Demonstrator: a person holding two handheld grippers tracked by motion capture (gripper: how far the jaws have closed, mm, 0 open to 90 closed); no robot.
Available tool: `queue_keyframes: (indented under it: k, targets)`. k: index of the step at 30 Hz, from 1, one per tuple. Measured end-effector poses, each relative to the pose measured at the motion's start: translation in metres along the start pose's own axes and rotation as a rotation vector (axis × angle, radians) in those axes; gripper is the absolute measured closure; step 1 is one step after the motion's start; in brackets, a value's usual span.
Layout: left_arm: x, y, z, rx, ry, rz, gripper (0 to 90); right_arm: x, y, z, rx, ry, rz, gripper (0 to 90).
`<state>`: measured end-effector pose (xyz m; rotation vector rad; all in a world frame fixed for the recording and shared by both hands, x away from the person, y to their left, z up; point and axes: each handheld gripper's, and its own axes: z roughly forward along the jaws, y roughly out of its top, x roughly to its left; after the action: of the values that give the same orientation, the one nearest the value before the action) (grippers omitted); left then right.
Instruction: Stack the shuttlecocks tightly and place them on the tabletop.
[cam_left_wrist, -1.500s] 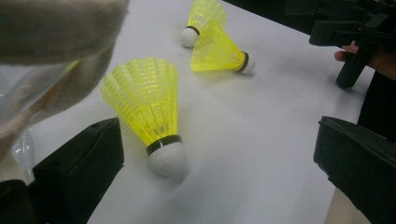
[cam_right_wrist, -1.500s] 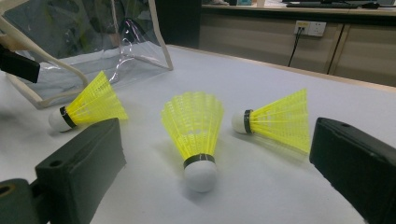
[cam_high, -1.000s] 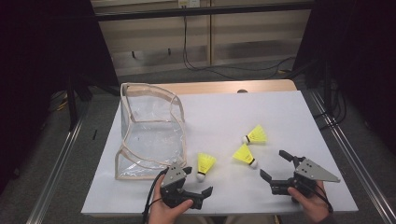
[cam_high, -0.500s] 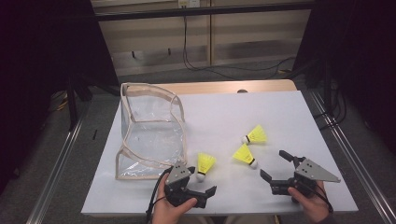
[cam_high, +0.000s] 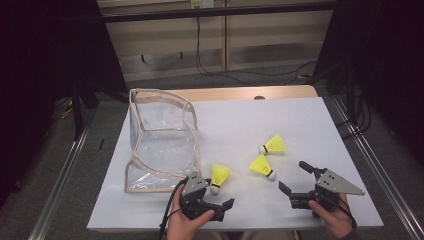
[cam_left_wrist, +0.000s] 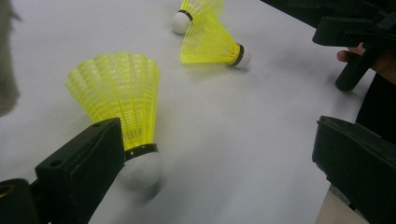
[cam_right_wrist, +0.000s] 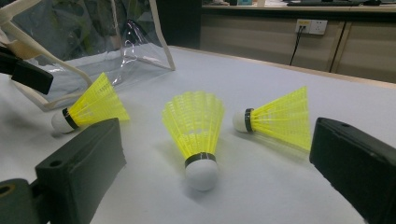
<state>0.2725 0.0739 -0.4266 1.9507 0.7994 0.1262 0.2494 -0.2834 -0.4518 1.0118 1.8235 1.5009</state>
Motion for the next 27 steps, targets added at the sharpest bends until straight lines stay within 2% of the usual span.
queue_keyframes:
  k: [6, 8, 12, 15, 24, 27]
  targets:
    - [0.001, -0.003, 0.003, 0.034, -0.002, -0.002, 3.0, 0.000, 0.000, 0.000, -0.003, 0.000, 0.001, 2.3]
    - [0.000, -0.003, 0.004, 0.027, -0.005, -0.005, 4.3, 0.000, 0.000, 0.000, -0.001, 0.000, 0.002, 2.3]
    - [-0.004, -0.001, 0.009, 0.031, -0.036, 0.002, 4.6, 0.001, 0.000, -0.001, -0.001, 0.001, 0.002, 2.3]
    - [-0.007, 0.001, 0.013, 0.023, -0.046, 0.019, 4.6, 0.001, 0.000, -0.001, -0.001, 0.001, 0.001, 2.3]
    - [-0.015, 0.015, 0.020, -0.010, -0.044, 0.029, 4.5, 0.001, 0.000, -0.001, -0.004, 0.002, -0.003, 2.3]
    - [-0.017, 0.018, 0.023, -0.017, -0.036, 0.021, 4.6, 0.001, 0.000, -0.001, -0.004, 0.002, -0.002, 2.3]
